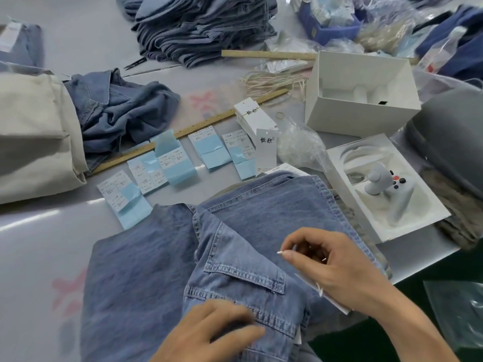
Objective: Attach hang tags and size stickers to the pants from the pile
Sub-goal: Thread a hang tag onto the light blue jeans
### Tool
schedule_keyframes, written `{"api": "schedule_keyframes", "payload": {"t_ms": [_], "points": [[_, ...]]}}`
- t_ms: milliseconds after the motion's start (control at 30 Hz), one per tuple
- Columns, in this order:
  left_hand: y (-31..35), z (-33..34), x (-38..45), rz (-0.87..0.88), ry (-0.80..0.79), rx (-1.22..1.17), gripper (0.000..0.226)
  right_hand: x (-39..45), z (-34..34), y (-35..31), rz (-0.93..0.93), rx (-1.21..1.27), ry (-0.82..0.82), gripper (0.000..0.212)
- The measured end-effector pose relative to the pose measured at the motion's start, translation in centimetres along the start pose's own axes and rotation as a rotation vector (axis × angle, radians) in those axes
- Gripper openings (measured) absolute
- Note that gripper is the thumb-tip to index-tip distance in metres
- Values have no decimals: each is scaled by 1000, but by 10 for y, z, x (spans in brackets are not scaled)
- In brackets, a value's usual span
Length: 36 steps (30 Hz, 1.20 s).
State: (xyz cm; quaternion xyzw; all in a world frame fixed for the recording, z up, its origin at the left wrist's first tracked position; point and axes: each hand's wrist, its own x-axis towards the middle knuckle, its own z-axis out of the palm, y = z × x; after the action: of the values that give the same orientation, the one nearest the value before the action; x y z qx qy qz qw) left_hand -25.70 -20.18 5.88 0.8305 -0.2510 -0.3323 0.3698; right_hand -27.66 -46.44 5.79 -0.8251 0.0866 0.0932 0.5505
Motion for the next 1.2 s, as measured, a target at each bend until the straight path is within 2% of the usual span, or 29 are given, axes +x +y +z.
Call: {"api": "schedule_keyframes", "payload": {"t_ms": [33, 67, 100, 167, 200, 267, 333, 433, 467, 500, 567, 600, 667, 767, 800, 867, 967, 1033, 1067, 1100, 1133, 1200], "points": [[-12, 5, -2, 130, 98, 0, 22, 0, 0, 1, 2, -10, 11, 7], [-30, 10, -2, 258, 253, 79, 28, 0, -1, 2, 0, -15, 28, 7], [-49, 12, -6, 258, 468, 130, 30, 0, -3, 2, -5, -12, 48, 6], [-62, 15, -13, 1, 618, -38, 32, 2, -8, -2, -21, 29, 89, 5], [-67, 17, -11, -126, 570, -72, 40, 3, -12, -5, -29, 61, 111, 10], [-74, 16, -14, -181, 455, -39, 48, 6, -20, -11, -46, 125, 151, 16], [-72, 11, -12, -108, 435, 10, 39, 9, -32, -20, -66, 181, 192, 15], [-47, -8, 1, 39, 544, 170, 35, 9, -52, -30, -86, 238, 251, 18], [-38, -15, 9, 69, 542, 118, 36, 8, -59, -31, -91, 254, 275, 19], [-23, -23, 20, 50, 511, -57, 39, 8, -64, -33, -102, 276, 299, 20], [5, -34, 46, -56, 422, -605, 45, 7, -74, -35, -129, 330, 346, 27], [15, -36, 63, -112, 384, -804, 42, 4, -80, -36, -142, 337, 374, 33], [31, -41, 102, -167, 446, -900, 37, -2, -91, -37, -159, 327, 438, 42], [53, -39, 154, -162, 471, -883, 31, -10, -101, -32, -164, 378, 477, 39], [58, -34, 167, -146, 418, -867, 35, -11, -102, -29, -157, 405, 479, 38], [66, -19, 177, -53, 271, -693, 58, -11, -98, -20, -119, 466, 466, 37], [70, 20, 170, 150, 95, -295, 97, -12, -90, -4, -41, 536, 446, 21], [65, 52, 164, 170, 58, 113, 118, -14, -90, 5, -13, 586, 481, 16], [62, 66, 162, 173, 57, 331, 121, -15, -91, 9, -4, 609, 502, 17], [58, 77, 158, 186, 81, 497, 116, -16, -93, 12, 5, 633, 519, 19], [55, 84, 157, 212, 127, 567, 101, -17, -95, 15, 10, 653, 529, 22], [50, 80, 152, 268, 217, 398, 70, -19, -99, 18, 15, 673, 531, 22]]}}
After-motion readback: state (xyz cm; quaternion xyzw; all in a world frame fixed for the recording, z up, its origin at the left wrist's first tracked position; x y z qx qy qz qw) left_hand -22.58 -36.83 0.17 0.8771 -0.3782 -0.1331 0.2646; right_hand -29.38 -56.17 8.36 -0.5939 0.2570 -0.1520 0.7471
